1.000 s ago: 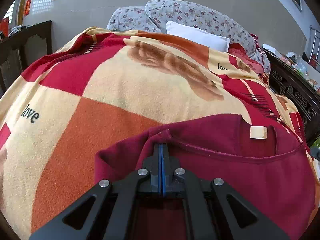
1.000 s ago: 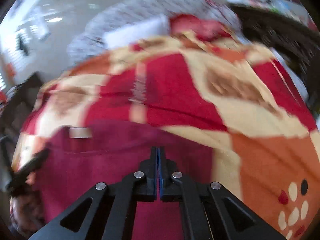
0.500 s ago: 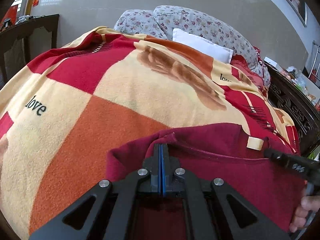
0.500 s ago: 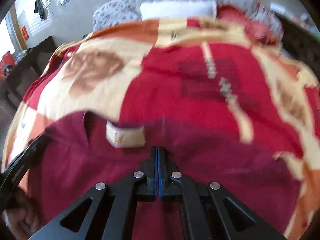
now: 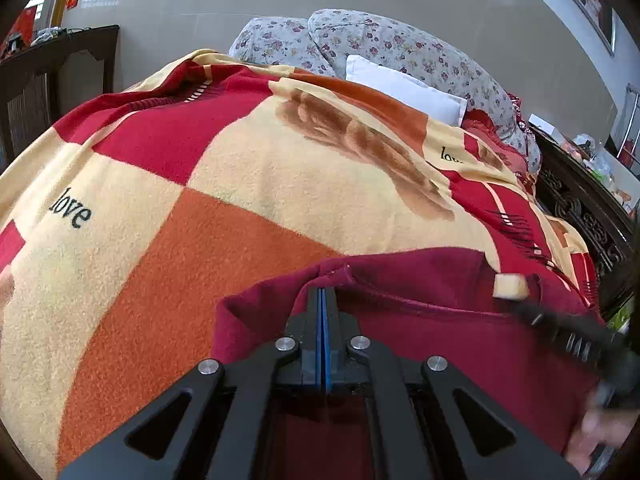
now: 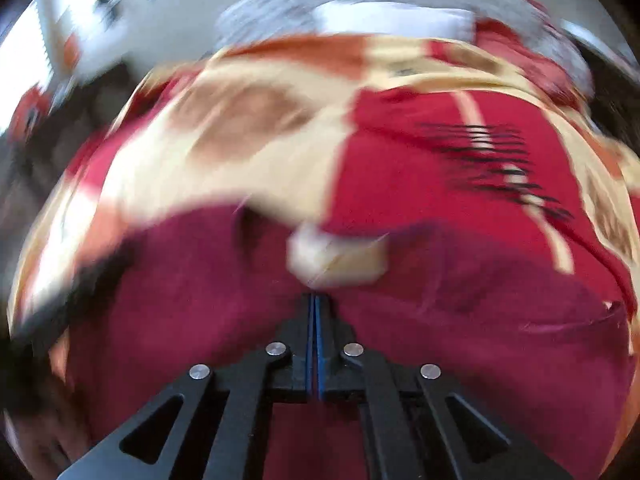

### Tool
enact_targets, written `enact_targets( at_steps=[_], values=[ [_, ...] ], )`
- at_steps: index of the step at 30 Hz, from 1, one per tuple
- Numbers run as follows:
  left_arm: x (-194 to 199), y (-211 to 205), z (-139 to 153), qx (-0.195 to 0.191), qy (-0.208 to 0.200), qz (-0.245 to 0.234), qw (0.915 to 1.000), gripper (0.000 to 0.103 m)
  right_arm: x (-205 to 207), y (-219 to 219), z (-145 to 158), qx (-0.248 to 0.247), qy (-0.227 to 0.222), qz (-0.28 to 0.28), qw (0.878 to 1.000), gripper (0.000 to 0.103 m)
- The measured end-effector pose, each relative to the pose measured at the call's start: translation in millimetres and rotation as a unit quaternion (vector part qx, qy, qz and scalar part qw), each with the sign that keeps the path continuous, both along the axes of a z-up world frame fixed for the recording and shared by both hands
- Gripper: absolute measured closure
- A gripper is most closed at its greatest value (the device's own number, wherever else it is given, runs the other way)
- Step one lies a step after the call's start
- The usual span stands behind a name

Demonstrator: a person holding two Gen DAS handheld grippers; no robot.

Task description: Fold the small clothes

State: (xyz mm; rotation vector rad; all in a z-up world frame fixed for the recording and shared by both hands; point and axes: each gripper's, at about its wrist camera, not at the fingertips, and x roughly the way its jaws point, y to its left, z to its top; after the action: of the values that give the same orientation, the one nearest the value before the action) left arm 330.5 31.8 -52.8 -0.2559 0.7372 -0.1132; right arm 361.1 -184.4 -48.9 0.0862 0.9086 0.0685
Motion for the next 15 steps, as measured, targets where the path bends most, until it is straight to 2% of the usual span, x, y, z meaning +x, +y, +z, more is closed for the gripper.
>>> enact_targets(
  at_steps=[1,2,4,6,8,9,10,11,12,13,15],
  values=[
    [0,1,0,0.000,0.000,0.000,1.0000,0.100,-2,-2,6,-0.003,-0.009,-0.007,1.000,0.103],
    [0,0,0,-0.001,0.000,0.000,1.0000,0.100,-5,-2,13,0.025,-0.010,0.003,1.000,0.103],
    [0,-1,0,0.001,0.001,0.000,1.0000,0.100,-25,9,27,0.046,-0.023,0.054,0.997,0.103],
    [0,0,0,0.004,0.001,0.001,1.0000,0.100,-43,23,28,0.060,-0.016,0.103,0.993,0.101],
    [1,0,0,0.004,0.002,0.001,1.0000,0.100,-53,37,15,0.066,0.011,0.141,0.988,0.087],
    [1,0,0,0.005,0.005,0.001,1.0000,0.100,-50,36,6,0.037,0.024,0.137,0.990,0.083],
    [2,0,-1,0.005,0.007,0.001,1.0000,0.100,-44,27,-6,-0.009,0.034,0.104,0.994,0.082],
    [3,-1,-2,0.007,0.010,0.000,0.9999,0.100,-43,14,-8,-0.003,0.027,0.077,0.997,0.089],
    [4,-2,-2,0.010,0.012,0.000,0.9999,0.100,-42,-2,-5,0.031,0.018,0.057,0.998,0.096],
    [4,-2,-2,0.011,0.013,0.000,0.9999,0.100,-48,-23,4,0.070,0.002,0.025,0.997,0.098],
    [5,-3,-3,0.013,0.014,0.001,0.9998,0.100,-61,-42,22,0.091,-0.040,0.021,0.995,0.094]
  ],
)
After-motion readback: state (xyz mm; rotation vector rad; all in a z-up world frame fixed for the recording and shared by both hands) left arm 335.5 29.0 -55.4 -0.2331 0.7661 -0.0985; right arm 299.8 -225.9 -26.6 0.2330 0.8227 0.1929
